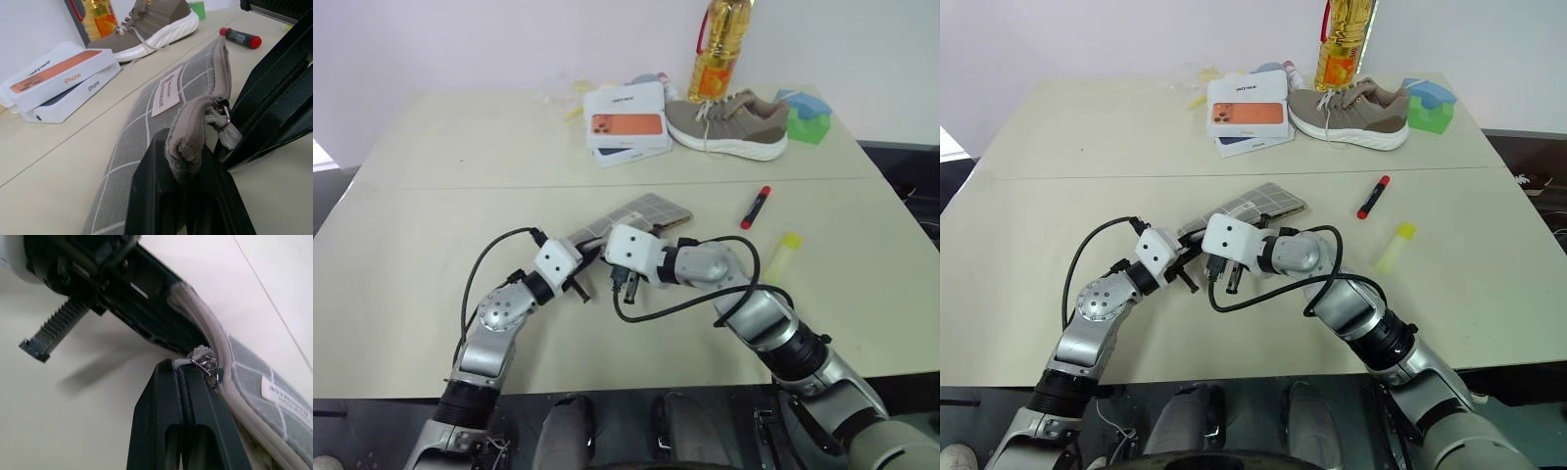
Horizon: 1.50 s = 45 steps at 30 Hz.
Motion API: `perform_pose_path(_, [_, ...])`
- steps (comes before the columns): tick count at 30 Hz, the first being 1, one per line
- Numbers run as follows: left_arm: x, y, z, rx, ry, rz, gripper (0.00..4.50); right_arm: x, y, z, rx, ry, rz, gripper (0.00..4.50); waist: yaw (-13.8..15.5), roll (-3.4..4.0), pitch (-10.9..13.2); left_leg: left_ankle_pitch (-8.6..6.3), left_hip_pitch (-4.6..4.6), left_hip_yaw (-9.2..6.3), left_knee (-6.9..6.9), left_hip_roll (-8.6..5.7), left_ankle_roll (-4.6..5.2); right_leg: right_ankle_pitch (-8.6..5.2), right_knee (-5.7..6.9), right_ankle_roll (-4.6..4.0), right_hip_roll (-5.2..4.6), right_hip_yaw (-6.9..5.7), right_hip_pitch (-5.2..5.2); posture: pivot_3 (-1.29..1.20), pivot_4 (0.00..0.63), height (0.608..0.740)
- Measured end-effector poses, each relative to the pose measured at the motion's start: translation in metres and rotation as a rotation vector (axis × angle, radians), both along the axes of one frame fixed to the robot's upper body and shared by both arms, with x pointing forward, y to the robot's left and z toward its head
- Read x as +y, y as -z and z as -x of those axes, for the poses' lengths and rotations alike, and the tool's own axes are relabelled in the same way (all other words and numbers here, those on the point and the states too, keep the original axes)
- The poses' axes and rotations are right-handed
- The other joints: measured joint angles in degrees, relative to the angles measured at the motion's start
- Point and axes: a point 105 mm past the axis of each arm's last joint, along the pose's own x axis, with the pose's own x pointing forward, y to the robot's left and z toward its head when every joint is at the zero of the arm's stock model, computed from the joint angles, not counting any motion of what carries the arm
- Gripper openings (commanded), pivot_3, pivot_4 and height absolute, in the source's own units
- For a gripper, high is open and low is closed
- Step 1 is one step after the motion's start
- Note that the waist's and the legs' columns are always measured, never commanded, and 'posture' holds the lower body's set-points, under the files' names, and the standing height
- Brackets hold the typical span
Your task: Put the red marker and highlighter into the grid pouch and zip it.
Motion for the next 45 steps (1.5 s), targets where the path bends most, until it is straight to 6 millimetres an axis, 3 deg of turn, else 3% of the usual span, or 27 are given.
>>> perform_pose_path(2, [-0.001, 0.000, 0.000, -0.001, -0.003, 0.007, 0.00, -0.001, -0.001, -0.001, -0.004, -0.001, 0.004, 0.01, 0.00, 0.00, 0.00, 0.00, 0.00, 0.00, 0.00, 0.00, 0.00, 0.00, 0.00, 0.00, 0.00, 0.00, 0.00, 0.00, 0.150, 0.740])
perform_pose_path(5, [-0.003, 0.000, -0.001, 0.003, -0.004, 0.020, 0.00, -0.007, -0.001, -0.001, 0.012, -0.001, 0.010, 0.79, 0.03, 0.00, 0.00, 0.00, 0.00, 0.00, 0.00, 0.00, 0.00, 0.00, 0.00, 0.00, -0.01, 0.00, 0.01, 0.00, 0.150, 0.740])
perform_pose_path(8, [-0.004, -0.003, -0.002, -0.007, -0.008, 0.028, 0.00, -0.016, -0.004, 0.001, 0.047, 0.018, -0.032, 2.28, 0.14, 0.00, 0.00, 0.00, 0.00, -0.01, 0.00, 0.00, 0.00, 0.00, 0.00, 0.00, -0.01, 0.00, 0.02, 0.00, 0.150, 0.740])
perform_pose_path(11, [-0.004, -0.004, -0.004, -0.010, -0.027, 0.047, 0.00, -0.052, -0.021, -0.008, 0.082, 0.174, -0.130, 3.87, 0.24, -0.01, 0.00, 0.00, -0.01, -0.03, 0.02, -0.02, 0.00, 0.00, -0.03, 0.01, -0.06, 0.00, 0.05, 0.00, 0.150, 0.740])
perform_pose_path(14, [-0.003, -0.004, -0.004, -0.009, -0.037, 0.055, 0.00, -0.093, -0.039, -0.025, 0.088, 0.405, -0.255, 3.87, 0.16, -0.01, 0.00, 0.00, 0.00, -0.03, 0.02, -0.01, 0.00, 0.01, -0.02, 0.00, -0.04, 0.00, 0.05, 0.00, 0.150, 0.740])
perform_pose_path(16, [-0.005, -0.004, -0.004, -0.008, -0.039, 0.068, 0.00, -0.131, -0.045, -0.043, 0.090, 0.655, -0.359, 3.87, 0.07, 0.00, 0.00, 0.00, 0.01, -0.01, 0.00, 0.00, 0.00, 0.01, -0.02, 0.00, -0.04, 0.01, 0.05, 0.00, 0.150, 0.740])
perform_pose_path(19, [-0.007, -0.003, -0.005, -0.001, -0.039, 0.076, 0.00, -0.175, -0.037, -0.061, 0.140, 0.944, -0.478, 4.47, 0.01, 0.01, -0.01, 0.00, 0.01, 0.03, -0.02, -0.01, 0.00, 0.01, -0.02, 0.00, -0.01, 0.01, 0.03, 0.00, 0.150, 0.740])
perform_pose_path(22, [-0.009, 0.001, -0.006, 0.012, -0.040, 0.084, 0.00, -0.205, -0.018, -0.070, 0.175, 1.155, -0.500, 4.47, 0.02, 0.01, 0.00, 0.00, 0.00, 0.07, -0.03, -0.02, 0.00, 0.01, -0.02, 0.00, -0.01, 0.01, 0.02, 0.00, 0.150, 0.740])
perform_pose_path(27, [-0.012, -0.004, -0.009, 0.000, -0.041, 0.098, 0.00, -0.240, -0.003, -0.087, 0.130, 1.415, -0.428, 4.47, -0.11, 0.03, 0.00, 0.01, 0.00, 0.10, -0.02, -0.04, 0.01, 0.01, -0.01, 0.00, -0.01, 0.02, 0.02, 0.00, 0.150, 0.740])
perform_pose_path(29, [-0.013, -0.004, -0.009, -0.001, -0.042, 0.105, 0.00, -0.245, 0.001, -0.092, 0.145, 1.459, -0.451, 4.47, -0.08, 0.03, 0.00, 0.01, 0.00, 0.09, -0.05, -0.04, 0.01, 0.00, -0.02, 0.01, 0.00, 0.02, 0.01, 0.00, 0.150, 0.740])
perform_pose_path(33, [-0.015, -0.004, -0.009, -0.001, -0.042, 0.112, 0.00, -0.235, 0.019, -0.099, 0.275, 1.474, -0.529, 4.47, -0.12, 0.04, 0.01, 0.01, -0.01, 0.10, -0.06, -0.01, 0.01, 0.00, -0.02, 0.01, 0.02, 0.03, 0.01, 0.00, 0.150, 0.740])
perform_pose_path(36, [-0.016, -0.004, -0.009, -0.001, -0.042, 0.112, 0.00, -0.230, 0.022, -0.102, 0.319, 1.478, -0.567, 3.60, -0.12, 0.04, 0.01, 0.01, -0.01, 0.11, -0.05, -0.01, 0.01, 0.00, -0.02, 0.01, 0.01, 0.03, 0.01, 0.00, 0.150, 0.740])
perform_pose_path(43, [-0.015, -0.004, -0.010, -0.002, -0.043, 0.113, 0.00, -0.230, 0.022, -0.104, 0.325, 1.489, -0.592, 0.36, -0.14, 0.04, 0.01, 0.01, -0.01, 0.09, -0.05, -0.01, 0.01, 0.00, -0.02, 0.01, 0.01, 0.04, 0.02, 0.00, 0.150, 0.740])
perform_pose_path(45, [-0.015, -0.005, -0.010, -0.004, -0.046, 0.116, 0.00, -0.222, 0.018, -0.103, 0.308, 1.403, -0.594, 0.36, -0.13, 0.05, 0.01, 0.01, -0.02, 0.08, -0.06, -0.01, 0.01, 0.00, -0.02, 0.01, 0.02, 0.04, 0.00, 0.00, 0.150, 0.740])
